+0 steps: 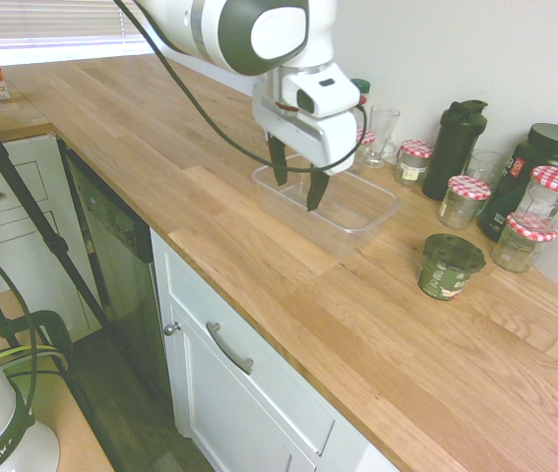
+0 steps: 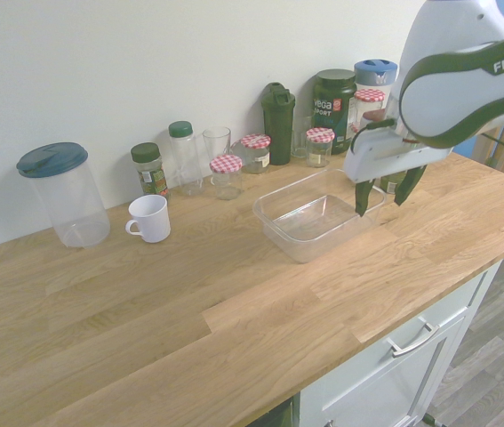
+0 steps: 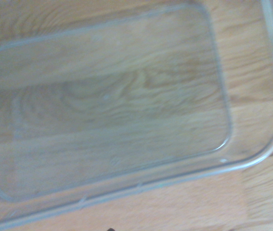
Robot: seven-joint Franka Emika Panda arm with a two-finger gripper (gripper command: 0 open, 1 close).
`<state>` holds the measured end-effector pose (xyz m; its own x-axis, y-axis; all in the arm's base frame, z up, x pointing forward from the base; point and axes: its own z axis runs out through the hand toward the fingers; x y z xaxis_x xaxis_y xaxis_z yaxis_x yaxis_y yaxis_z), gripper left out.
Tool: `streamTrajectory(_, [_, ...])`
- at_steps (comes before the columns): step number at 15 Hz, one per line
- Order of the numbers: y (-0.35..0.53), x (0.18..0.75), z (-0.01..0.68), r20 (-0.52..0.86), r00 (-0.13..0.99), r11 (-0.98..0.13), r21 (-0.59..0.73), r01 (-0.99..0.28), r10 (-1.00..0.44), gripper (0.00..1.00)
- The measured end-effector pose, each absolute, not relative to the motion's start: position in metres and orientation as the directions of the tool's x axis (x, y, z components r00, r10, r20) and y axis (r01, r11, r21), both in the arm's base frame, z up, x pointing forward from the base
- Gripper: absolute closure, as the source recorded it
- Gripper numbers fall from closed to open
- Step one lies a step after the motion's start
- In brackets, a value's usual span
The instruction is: Put the cereal into the container
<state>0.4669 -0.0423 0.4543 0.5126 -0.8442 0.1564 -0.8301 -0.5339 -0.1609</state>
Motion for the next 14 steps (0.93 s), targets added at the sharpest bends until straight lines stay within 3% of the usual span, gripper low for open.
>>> streamTrajectory(8, [-0.183,0.495,0.449,0.178,0.338,-0.369,-0.187,-0.911,-0.924,0.0])
streamTrajectory(14, [-0.224,0.511,0.408,0.188,0.301,-0.334,-0.176,-0.926,-0.935,0.0])
